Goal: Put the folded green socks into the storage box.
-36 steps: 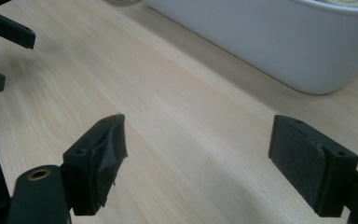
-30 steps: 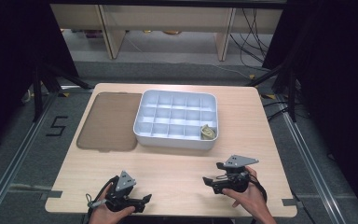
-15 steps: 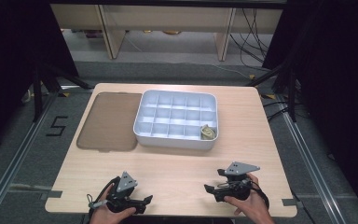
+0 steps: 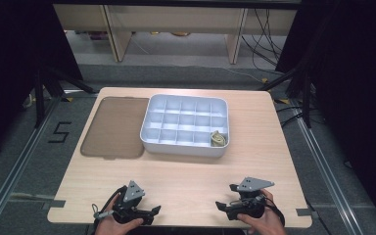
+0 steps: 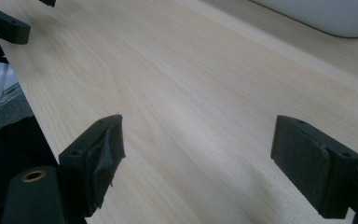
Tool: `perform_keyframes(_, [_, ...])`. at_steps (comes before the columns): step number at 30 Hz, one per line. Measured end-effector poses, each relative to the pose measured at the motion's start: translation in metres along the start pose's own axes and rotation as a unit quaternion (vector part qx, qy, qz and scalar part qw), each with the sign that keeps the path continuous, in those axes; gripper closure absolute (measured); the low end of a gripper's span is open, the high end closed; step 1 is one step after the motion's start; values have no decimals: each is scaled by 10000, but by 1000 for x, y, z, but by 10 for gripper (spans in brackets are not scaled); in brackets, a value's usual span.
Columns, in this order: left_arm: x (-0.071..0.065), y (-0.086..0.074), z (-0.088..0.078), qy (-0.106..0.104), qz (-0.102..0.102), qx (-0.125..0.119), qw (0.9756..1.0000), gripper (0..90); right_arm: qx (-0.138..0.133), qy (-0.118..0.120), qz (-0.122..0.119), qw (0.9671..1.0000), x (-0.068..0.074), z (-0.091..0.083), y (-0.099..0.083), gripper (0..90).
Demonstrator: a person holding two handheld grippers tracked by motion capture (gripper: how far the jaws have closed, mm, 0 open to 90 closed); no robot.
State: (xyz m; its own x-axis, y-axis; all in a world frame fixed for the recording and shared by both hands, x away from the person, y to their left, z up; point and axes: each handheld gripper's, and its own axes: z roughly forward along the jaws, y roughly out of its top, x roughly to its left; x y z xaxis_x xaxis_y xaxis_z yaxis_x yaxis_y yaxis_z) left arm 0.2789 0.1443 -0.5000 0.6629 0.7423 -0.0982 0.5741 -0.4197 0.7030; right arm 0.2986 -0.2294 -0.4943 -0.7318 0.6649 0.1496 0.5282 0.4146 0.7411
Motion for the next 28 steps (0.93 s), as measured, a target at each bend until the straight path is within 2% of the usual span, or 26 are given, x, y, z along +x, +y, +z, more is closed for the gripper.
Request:
perform_keyframes(1, [-2, 0, 1, 5, -69, -73, 9999, 181, -23, 0, 1, 10000, 1, 0, -1, 177])
perform_keyframes(2, [-3, 0, 1, 24, -30, -111, 9999, 181, -15, 57, -18, 10000, 1, 0, -2, 177])
perform_keyframes(4, [-4, 0, 3, 20, -84, -88, 9999, 181, -23, 65, 14, 10000, 2, -1, -4, 176])
perform_keyframes(5, [-4, 0, 3, 30, -49, -69, 10000, 181, -12, 16, 48, 10000, 2, -2, -5, 176])
perform_keyframes(6, [-4, 0, 3, 1, -39, -87, 10000, 181, -38, 92, -5, 10000, 2, 0, -6, 176])
perform_keyframes(7, [-3, 0, 1, -16, 80, 7, 10000, 181, -10, -32, 74, 10000, 4, -2, -7, 174])
perform_keyframes(8, [-2, 0, 1, 19, 109, 49, 9999, 181, -16, 81, 18, 10000, 3, -2, -8, 172])
perform_keyframes(9, [-1, 0, 0, 47, 166, 99, 9998, 181, -13, -6, 17, 10000, 5, -2, -9, 172])
perform_keyframes(10, [-3, 0, 2, -3, 30, -30, 10000, 181, -21, -30, -24, 10000, 5, -2, -10, 170])
perform_keyframes(11, [-1, 0, 1, 2, 94, 56, 9999, 181, 16, -23, 5, 10000, 7, -3, -10, 169])
perform_keyframes(14, [-4, 0, 3, 41, -80, -83, 9999, 181, -2, 64, -89, 9999, 9, -2, -12, 166])
perform_keyframes(15, [-4, -1, 3, -10, -85, -106, 9999, 181, 2, 74, -120, 9999, 9, -3, -12, 165])
perform_keyframes(16, [-2, 0, 1, 21, 64, 24, 10000, 181, -4, 25, -84, 10000, 10, -3, -12, 165])
perform_keyframes(17, [-1, 0, 0, 28, 130, 19, 9999, 181, 52, 29, 63, 10000, 13, -4, -13, 165])
perform_keyframes(18, [-1, 0, 1, 36, 71, -1, 10000, 181, -14, -17, -151, 9999, 10, -4, -13, 165])
perform_keyframes(19, [-1, 0, 1, 36, 37, -35, 10000, 181, -14, 51, -101, 9999, 10, -3, -13, 166])
perform_keyframes(25, [1, 0, 0, 59, 140, 35, 9999, 179, 37, 61, -126, 9999, 9, -3, -14, 165])
perform_keyframes(26, [2, 1, -1, 53, 152, -16, 9999, 179, 36, 103, -141, 9998, 9, -2, -14, 165])
perform_keyframes(28, [4, 0, 0, 105, -33, -145, 9998, 174, 59, 93, -176, 9998, 8, -2, -14, 165])
